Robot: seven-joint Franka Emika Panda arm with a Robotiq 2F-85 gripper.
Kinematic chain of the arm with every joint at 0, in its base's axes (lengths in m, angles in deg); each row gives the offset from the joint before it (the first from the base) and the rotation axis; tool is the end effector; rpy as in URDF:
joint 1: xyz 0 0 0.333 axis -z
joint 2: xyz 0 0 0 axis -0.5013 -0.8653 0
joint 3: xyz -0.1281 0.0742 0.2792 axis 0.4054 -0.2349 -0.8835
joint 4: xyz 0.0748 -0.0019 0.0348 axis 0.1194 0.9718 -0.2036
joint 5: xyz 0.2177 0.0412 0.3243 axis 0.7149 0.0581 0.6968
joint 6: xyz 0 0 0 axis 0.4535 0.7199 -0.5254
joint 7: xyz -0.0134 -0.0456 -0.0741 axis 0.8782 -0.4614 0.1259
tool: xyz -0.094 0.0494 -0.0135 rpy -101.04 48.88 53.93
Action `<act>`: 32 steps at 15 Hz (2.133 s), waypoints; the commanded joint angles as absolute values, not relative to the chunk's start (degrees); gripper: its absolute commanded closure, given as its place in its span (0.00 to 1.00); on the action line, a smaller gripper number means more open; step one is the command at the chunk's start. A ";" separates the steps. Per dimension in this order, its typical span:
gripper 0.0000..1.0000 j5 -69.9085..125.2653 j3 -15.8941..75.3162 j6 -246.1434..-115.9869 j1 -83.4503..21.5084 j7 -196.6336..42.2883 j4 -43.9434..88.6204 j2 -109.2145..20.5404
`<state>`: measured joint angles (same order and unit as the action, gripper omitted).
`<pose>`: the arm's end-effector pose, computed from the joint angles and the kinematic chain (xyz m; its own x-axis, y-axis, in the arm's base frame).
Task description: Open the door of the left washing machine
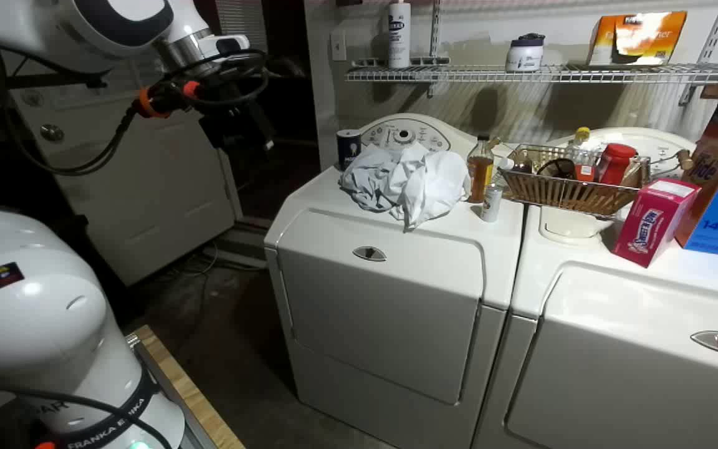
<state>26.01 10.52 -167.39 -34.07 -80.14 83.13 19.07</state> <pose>0.3147 0.1094 0.4910 0.9459 0.2010 0.2547 0.1410 -0.9617 0.2352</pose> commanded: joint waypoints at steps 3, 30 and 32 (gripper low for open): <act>0.00 25.14 11.39 -167.15 -35.09 -80.85 82.98 18.83; 0.00 18.47 15.39 -175.73 -25.29 -132.27 50.81 -31.97; 0.00 17.53 18.39 -178.55 -26.77 -135.46 49.00 -35.80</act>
